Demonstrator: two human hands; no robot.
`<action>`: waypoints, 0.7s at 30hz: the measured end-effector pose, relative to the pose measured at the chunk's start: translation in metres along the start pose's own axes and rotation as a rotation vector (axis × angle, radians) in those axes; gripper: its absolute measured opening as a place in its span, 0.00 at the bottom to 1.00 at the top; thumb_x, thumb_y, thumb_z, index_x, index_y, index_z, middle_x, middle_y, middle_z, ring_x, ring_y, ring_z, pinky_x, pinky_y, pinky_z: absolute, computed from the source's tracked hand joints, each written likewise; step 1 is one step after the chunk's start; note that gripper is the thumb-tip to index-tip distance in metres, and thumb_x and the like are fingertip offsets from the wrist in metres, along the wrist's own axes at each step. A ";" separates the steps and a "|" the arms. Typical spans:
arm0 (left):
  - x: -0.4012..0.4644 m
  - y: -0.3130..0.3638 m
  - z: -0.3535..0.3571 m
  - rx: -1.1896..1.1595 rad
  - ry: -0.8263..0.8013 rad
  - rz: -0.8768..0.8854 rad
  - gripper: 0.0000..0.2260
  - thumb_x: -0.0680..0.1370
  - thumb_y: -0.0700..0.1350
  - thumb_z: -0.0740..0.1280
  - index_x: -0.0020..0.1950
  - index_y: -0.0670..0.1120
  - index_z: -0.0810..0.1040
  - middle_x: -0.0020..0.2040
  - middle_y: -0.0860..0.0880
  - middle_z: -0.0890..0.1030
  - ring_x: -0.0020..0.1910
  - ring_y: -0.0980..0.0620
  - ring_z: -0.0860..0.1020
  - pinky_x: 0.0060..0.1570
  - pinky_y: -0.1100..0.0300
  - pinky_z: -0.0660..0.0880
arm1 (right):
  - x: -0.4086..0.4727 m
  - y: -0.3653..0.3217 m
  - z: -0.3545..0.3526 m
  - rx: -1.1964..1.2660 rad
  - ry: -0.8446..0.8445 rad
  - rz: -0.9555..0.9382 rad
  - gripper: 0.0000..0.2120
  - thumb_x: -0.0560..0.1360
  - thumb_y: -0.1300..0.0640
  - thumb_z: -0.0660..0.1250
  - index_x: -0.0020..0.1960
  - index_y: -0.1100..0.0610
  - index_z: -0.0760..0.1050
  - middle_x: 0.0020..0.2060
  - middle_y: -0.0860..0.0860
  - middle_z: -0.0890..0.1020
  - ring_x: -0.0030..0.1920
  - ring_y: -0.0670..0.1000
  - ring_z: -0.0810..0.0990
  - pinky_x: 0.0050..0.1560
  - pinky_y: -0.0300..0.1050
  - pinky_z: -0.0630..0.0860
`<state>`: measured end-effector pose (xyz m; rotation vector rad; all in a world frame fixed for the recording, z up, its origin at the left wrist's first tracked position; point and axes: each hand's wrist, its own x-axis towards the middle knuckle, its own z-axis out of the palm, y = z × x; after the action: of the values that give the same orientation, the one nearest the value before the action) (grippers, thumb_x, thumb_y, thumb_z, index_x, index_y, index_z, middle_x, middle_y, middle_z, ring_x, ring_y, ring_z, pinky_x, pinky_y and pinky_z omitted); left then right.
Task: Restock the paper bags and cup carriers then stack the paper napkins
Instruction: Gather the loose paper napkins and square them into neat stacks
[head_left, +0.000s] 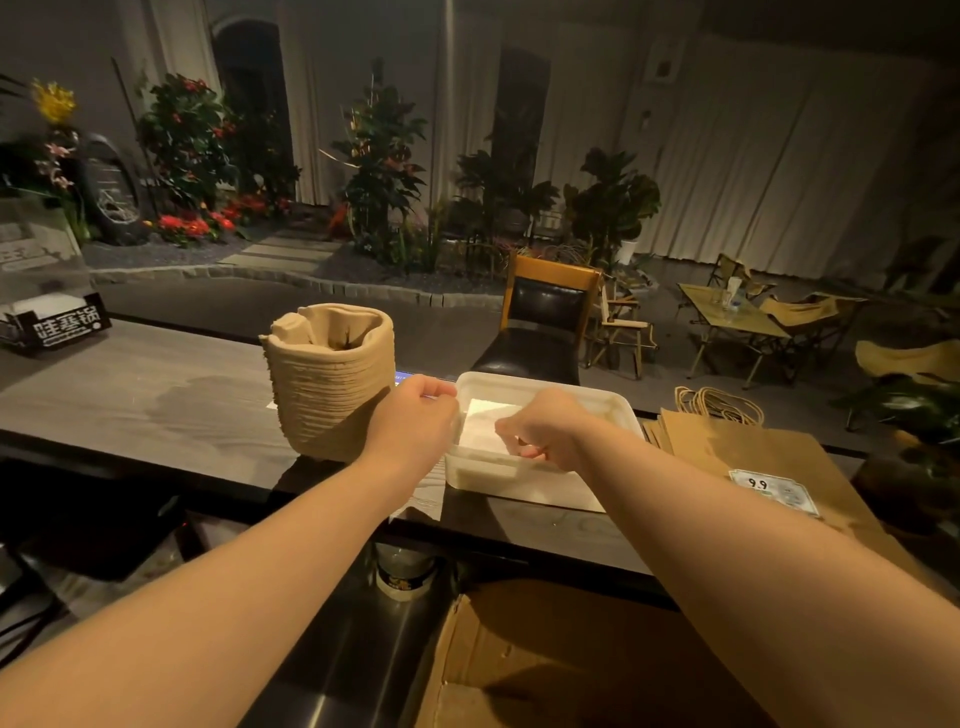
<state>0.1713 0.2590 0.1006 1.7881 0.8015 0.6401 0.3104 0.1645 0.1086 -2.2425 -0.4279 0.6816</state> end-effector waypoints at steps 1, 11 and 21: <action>0.000 -0.001 0.000 -0.011 -0.001 -0.004 0.06 0.85 0.45 0.63 0.59 0.52 0.79 0.51 0.54 0.79 0.49 0.54 0.77 0.39 0.63 0.72 | -0.001 -0.002 0.000 -0.022 -0.001 0.029 0.05 0.76 0.62 0.72 0.43 0.61 0.77 0.40 0.55 0.78 0.34 0.50 0.76 0.34 0.39 0.74; -0.003 -0.002 -0.003 -0.098 -0.032 -0.027 0.05 0.85 0.48 0.64 0.57 0.52 0.79 0.51 0.51 0.80 0.51 0.50 0.79 0.48 0.57 0.78 | -0.004 0.001 -0.003 -0.185 0.187 -0.079 0.05 0.79 0.57 0.67 0.49 0.59 0.79 0.46 0.55 0.84 0.45 0.54 0.83 0.46 0.46 0.83; -0.054 0.010 -0.007 -0.123 -0.073 -0.002 0.09 0.85 0.53 0.62 0.56 0.52 0.80 0.50 0.50 0.82 0.49 0.50 0.77 0.55 0.50 0.78 | -0.082 0.029 -0.007 -0.185 0.472 -0.552 0.13 0.82 0.46 0.62 0.63 0.50 0.76 0.52 0.45 0.80 0.46 0.44 0.78 0.43 0.36 0.74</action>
<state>0.1337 0.2192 0.1094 1.6891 0.7001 0.6065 0.2513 0.1010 0.1200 -2.2089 -0.8430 -0.1767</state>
